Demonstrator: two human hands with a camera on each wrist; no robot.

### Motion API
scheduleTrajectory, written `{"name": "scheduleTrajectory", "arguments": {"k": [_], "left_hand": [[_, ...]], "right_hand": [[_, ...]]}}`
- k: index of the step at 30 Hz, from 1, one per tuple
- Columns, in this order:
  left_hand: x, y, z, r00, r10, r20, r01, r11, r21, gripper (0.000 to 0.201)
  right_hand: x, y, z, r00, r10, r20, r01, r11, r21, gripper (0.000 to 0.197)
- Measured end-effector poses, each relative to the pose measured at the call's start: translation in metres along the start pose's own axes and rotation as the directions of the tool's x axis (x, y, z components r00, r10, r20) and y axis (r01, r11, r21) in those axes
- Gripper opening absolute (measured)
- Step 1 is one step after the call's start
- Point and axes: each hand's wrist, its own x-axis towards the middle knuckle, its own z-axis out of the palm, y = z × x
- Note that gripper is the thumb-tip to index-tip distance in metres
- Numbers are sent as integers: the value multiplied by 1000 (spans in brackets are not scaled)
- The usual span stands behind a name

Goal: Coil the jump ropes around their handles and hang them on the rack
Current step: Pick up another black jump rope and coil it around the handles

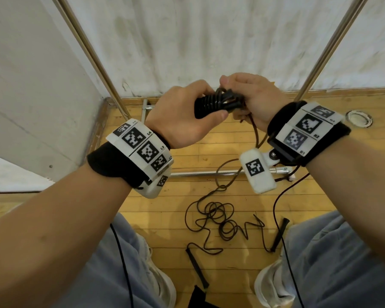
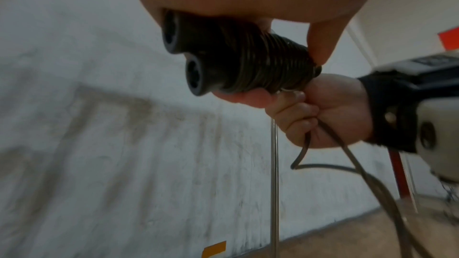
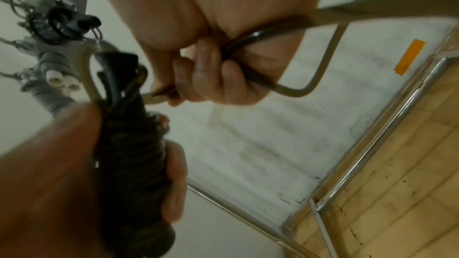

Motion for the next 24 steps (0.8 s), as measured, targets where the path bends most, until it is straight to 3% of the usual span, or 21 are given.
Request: {"name": "scheduleTrajectory", "arguments": {"k": [3, 6, 10, 14, 18, 21, 24], "left_hand": [[1, 4, -1, 997, -39, -64, 30, 989, -143, 27], [4, 6, -4, 992, -77, -104, 51, 971, -234, 32], [5, 6, -8, 987, -103, -123, 66, 960, -271, 36], [6, 7, -9, 987, -96, -130, 58, 962, -266, 28], [11, 10, -11, 979, -124, -161, 72, 952, -298, 25], [11, 13, -12, 982, -126, -144, 77, 950, -303, 24], [8, 16, -10, 991, -95, -91, 64, 951, -302, 20]], "right_hand": [[-2, 3, 11, 997, -22, -77, 23, 1000, 15, 31], [-6, 8, 22, 988, -85, -131, 55, 975, -214, 40], [-9, 9, 34, 977, -197, -83, 140, 885, -444, 41], [-5, 1, 32, 988, -142, -54, 104, 892, -440, 34], [-7, 5, 43, 989, -145, -22, 126, 920, -372, 15], [-12, 15, 48, 990, -140, 5, 123, 853, -508, 20], [-12, 22, 48, 990, -125, -60, 72, 835, -546, 13]]}}
